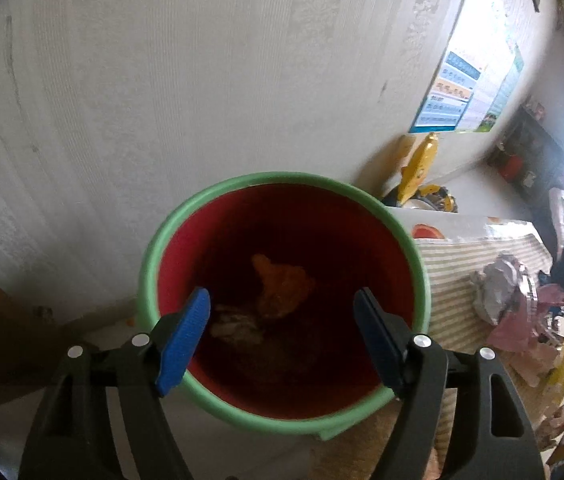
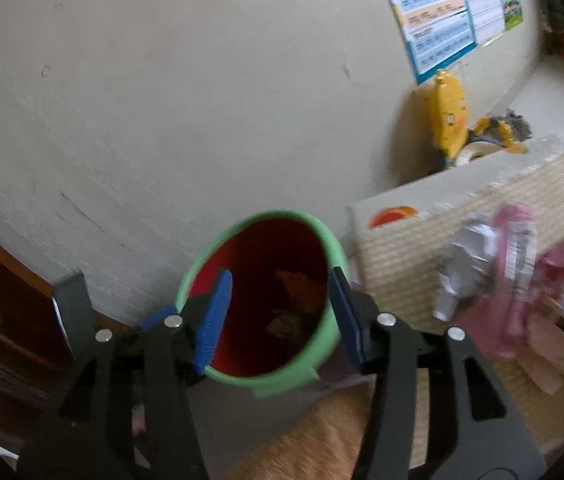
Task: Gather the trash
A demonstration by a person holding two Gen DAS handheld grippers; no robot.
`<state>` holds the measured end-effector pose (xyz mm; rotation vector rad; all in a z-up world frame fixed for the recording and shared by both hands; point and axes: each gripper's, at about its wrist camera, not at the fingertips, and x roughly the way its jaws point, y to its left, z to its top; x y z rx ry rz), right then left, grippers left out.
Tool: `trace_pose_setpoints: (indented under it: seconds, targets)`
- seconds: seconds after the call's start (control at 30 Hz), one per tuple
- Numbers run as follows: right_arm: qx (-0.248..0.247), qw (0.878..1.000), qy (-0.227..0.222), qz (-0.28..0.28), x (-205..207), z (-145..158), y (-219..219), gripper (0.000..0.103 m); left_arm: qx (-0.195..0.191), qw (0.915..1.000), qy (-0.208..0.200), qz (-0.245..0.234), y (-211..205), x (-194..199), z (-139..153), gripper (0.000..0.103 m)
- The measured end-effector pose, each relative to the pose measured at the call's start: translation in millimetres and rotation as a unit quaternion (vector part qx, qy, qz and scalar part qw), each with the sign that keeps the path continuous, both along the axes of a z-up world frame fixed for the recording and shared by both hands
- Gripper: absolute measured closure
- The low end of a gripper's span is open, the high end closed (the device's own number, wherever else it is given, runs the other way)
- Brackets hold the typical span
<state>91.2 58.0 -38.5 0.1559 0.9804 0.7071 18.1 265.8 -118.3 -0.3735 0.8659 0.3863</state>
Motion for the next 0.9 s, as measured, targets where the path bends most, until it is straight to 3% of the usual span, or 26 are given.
trace_pose_setpoints:
  seconds: [0.2,0.27,0.4,0.5,0.6,0.7,0.9]
  targets:
    - [-0.039,0.998,-0.005,-0.058,-27.0,-6.1,-72.7,0.054,-0.002,0.9986,-0.006,-0.053,-38.0,10.4,11.0,0.032]
    - [-0.053,0.995,-0.008,-0.085,-35.0,-6.3,-98.5,0.049,-0.003,0.9966,-0.011,-0.082,-59.0,14.8,15.6,0.032]
    - [-0.082,0.985,-0.020,-0.150,-50.1,-0.4,-159.2,0.048,0.004,0.9886,-0.017,-0.149,-104.6,19.0,23.2,0.032]
    - [-0.101,0.972,-0.025,-0.209,-59.1,2.6,-205.1,0.048,0.012,0.9775,-0.022,-0.209,-142.0,17.7,27.9,0.032]
    - [-0.103,0.961,-0.016,-0.256,-69.0,-0.1,-243.8,0.048,0.013,0.9614,-0.023,-0.274,-177.8,14.5,30.6,0.032]
    - [-0.098,0.953,0.000,-0.287,-74.4,-8.2,-271.1,0.048,0.005,0.9386,-0.023,-0.344,-209.9,6.4,31.3,0.032]
    - [-0.080,0.948,0.030,-0.307,-79.5,-26.9,-293.7,0.048,0.020,0.8771,0.003,-0.480,-273.7,-15.6,24.3,0.032]
